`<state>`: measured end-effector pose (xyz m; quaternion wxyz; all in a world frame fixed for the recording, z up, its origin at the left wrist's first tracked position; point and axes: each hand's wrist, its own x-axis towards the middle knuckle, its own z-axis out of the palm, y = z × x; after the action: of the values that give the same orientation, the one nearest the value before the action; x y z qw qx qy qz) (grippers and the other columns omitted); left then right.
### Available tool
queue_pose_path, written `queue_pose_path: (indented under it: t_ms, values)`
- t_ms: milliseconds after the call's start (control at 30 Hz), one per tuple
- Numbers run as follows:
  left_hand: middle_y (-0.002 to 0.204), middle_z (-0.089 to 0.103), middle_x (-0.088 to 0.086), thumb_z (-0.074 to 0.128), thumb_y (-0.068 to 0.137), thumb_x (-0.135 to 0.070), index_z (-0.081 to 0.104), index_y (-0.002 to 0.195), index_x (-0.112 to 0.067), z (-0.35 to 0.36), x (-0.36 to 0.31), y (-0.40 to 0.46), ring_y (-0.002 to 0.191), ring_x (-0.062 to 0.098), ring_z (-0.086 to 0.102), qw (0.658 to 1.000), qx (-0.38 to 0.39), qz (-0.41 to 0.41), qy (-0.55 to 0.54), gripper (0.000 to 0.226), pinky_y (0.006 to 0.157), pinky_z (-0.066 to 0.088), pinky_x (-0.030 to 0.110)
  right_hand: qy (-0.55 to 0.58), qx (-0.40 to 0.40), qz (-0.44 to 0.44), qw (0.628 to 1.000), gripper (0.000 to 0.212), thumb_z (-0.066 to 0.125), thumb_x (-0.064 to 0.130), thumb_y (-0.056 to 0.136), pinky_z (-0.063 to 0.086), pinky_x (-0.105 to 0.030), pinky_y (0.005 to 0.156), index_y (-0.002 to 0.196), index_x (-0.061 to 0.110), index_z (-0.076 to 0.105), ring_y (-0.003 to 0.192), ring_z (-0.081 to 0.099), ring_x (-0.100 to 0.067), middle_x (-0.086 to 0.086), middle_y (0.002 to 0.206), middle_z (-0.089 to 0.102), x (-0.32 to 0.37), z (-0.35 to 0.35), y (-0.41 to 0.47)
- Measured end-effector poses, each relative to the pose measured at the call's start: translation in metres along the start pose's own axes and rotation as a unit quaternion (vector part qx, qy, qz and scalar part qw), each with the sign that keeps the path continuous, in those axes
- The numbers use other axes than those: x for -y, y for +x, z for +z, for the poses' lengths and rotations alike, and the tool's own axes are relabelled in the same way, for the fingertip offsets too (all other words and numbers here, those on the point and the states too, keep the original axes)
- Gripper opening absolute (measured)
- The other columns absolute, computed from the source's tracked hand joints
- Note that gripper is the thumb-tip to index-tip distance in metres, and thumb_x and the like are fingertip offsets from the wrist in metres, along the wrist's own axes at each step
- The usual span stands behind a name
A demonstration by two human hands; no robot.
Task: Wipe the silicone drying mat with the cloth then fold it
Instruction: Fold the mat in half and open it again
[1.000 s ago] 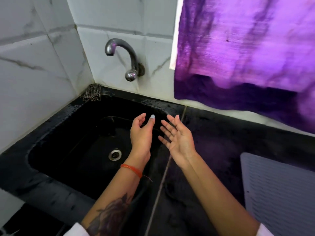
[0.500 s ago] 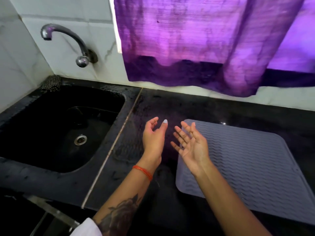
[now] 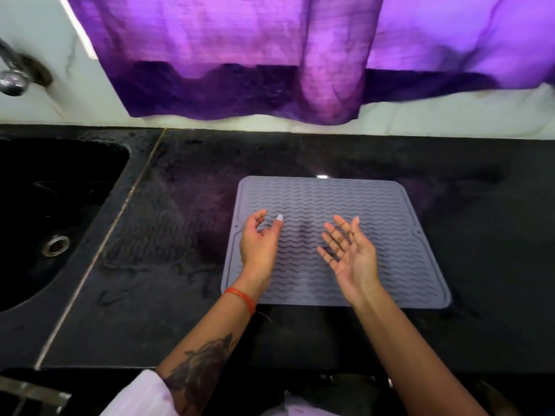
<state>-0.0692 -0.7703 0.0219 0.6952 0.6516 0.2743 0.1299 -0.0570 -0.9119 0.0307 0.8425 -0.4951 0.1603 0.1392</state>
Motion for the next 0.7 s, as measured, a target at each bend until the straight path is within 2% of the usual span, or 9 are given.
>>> queue_pose_path:
  t_ms: [100,267,333,400,467,533,600,633,700]
  values:
    - [0.096,0.053,-0.019,0.065,0.088,-0.023,0.056,0.119,-0.019,0.006,0.008,0.004,0.088,-0.004,0.051,1.000,-0.009,0.010,0.028,0.033,0.073,0.039,0.009,0.000,-0.040,-0.027,0.999,0.036,0.041,0.046,0.094,0.042,-0.040,0.102,0.110,0.019,0.060,0.113,0.054,-0.019,-0.005,0.117,0.060,0.009,-0.027,0.007]
    - [0.102,0.055,-0.013,0.066,0.087,-0.025,0.056,0.120,-0.019,0.012,0.011,0.015,0.095,0.006,0.054,0.999,-0.027,0.004,0.039,0.035,0.081,0.041,0.017,0.015,-0.083,-0.074,0.994,0.035,0.038,0.046,0.096,0.042,-0.037,0.101,0.106,0.020,0.059,0.116,0.052,-0.021,-0.007,0.119,0.058,0.028,-0.063,0.027]
    - [0.110,0.056,-0.009,0.065,0.088,-0.026,0.055,0.121,-0.018,0.014,0.010,0.020,0.100,0.008,0.054,0.999,-0.027,0.004,0.039,0.036,0.086,0.042,0.020,0.018,-0.097,-0.093,0.991,0.038,0.036,0.045,0.097,0.043,-0.032,0.098,0.111,0.017,0.057,0.115,0.051,-0.021,-0.006,0.117,0.057,0.036,-0.072,0.036]
    - [0.105,0.057,-0.010,0.065,0.087,-0.027,0.056,0.120,-0.019,0.012,0.008,0.026,0.095,0.007,0.054,0.998,-0.037,0.012,0.051,0.035,0.086,0.043,0.023,0.010,-0.115,-0.110,0.987,0.043,0.035,0.042,0.098,0.043,-0.028,0.096,0.124,0.012,0.052,0.116,0.050,-0.020,-0.007,0.119,0.055,0.045,-0.081,0.045]
    - [0.097,0.056,-0.013,0.065,0.087,-0.031,0.056,0.118,-0.020,0.008,0.006,0.033,0.091,0.008,0.055,0.995,-0.059,0.025,0.080,0.034,0.088,0.045,0.027,-0.018,-0.136,-0.126,0.983,0.039,0.038,0.034,0.100,0.045,-0.022,0.088,0.129,0.009,0.048,0.109,0.052,-0.017,-0.004,0.113,0.057,0.056,-0.089,0.055]
    - [0.111,0.059,-0.004,0.064,0.087,-0.035,0.056,0.120,-0.020,-0.001,0.004,0.042,0.100,0.012,0.054,0.988,-0.083,0.042,0.126,0.036,0.089,0.044,0.028,-0.086,-0.168,-0.130,0.973,0.033,0.045,0.024,0.098,0.045,-0.019,0.080,0.127,0.009,0.049,0.095,0.055,-0.011,0.001,0.102,0.059,0.067,-0.097,0.063]
    - [0.125,0.056,0.004,0.063,0.087,-0.037,0.055,0.123,-0.018,-0.010,0.006,0.053,0.110,0.018,0.054,0.976,-0.096,0.055,0.185,0.042,0.092,0.044,0.031,-0.211,-0.218,-0.120,0.945,0.027,0.054,0.026,0.094,0.048,-0.025,0.083,0.119,0.016,0.055,0.092,0.056,-0.012,-0.002,0.108,0.062,0.074,-0.109,0.071]
    - [0.126,0.057,0.006,0.064,0.086,-0.037,0.054,0.124,-0.018,-0.015,0.007,0.058,0.112,0.022,0.055,0.972,-0.096,0.052,0.208,0.044,0.095,0.045,0.036,-0.306,-0.249,-0.111,0.912,0.028,0.058,0.029,0.090,0.047,-0.029,0.087,0.116,0.019,0.057,0.095,0.056,-0.016,-0.004,0.114,0.062,0.076,-0.115,0.076]
    - [0.125,0.058,0.010,0.067,0.082,-0.033,0.053,0.126,-0.016,-0.023,0.009,0.064,0.112,0.029,0.056,0.967,-0.082,0.028,0.241,0.048,0.095,0.046,0.044,-0.494,-0.277,-0.087,0.819,0.037,0.061,0.034,0.086,0.042,-0.036,0.095,0.119,0.019,0.057,0.109,0.053,-0.027,-0.010,0.122,0.059,0.077,-0.123,0.080]
